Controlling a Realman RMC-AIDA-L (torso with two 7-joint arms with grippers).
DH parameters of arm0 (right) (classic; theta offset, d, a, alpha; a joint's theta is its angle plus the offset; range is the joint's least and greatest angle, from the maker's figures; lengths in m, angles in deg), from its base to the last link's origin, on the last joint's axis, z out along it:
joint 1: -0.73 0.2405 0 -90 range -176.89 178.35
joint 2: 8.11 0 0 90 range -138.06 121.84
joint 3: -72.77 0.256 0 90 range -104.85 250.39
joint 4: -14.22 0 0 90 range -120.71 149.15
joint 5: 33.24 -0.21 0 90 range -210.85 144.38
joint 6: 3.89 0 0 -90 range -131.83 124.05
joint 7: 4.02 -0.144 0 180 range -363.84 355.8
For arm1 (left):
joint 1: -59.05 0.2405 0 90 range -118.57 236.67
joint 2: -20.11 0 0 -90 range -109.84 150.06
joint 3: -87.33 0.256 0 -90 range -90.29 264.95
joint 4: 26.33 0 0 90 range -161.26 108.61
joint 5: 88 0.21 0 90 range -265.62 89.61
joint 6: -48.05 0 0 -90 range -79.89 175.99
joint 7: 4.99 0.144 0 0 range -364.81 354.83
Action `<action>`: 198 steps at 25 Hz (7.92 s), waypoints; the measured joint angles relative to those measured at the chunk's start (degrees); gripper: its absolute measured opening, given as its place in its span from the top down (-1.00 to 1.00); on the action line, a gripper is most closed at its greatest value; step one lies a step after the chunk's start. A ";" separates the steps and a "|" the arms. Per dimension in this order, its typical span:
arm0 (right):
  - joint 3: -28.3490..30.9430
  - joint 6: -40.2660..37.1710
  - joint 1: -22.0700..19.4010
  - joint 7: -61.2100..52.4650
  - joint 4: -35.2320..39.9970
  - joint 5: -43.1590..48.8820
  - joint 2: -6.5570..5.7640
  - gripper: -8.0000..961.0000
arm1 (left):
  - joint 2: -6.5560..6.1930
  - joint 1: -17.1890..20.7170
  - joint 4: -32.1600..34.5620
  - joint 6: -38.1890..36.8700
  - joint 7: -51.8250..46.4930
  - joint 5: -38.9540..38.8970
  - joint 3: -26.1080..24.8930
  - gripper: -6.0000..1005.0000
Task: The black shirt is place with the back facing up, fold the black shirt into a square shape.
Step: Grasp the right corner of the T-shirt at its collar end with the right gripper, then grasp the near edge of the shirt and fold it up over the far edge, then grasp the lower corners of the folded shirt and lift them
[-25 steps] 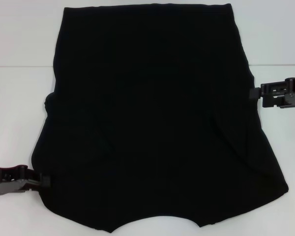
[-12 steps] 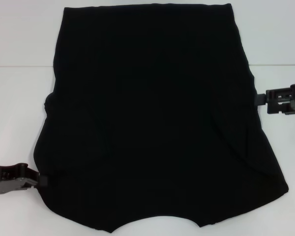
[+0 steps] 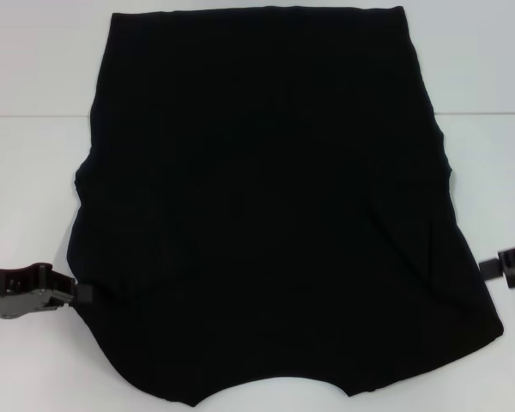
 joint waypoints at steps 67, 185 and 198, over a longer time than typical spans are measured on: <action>-5.52 10.18 3.38 1.58 -3.89 8.05 6.33 0.27 | 0.20 -0.65 -1.33 2.32 -0.38 -0.10 -0.02 0.90; -10.43 32.69 10.04 -7.40 -5.20 -11.39 -0.13 -0.26 | -0.07 -5.18 0.66 21.24 -10.78 -13.06 12.00 -0.26; -6.45 26.03 11.17 -8.19 -5.08 -11.29 -1.84 -0.86 | 0.35 -4.72 -1.67 28.90 -9.05 -9.15 12.54 -0.40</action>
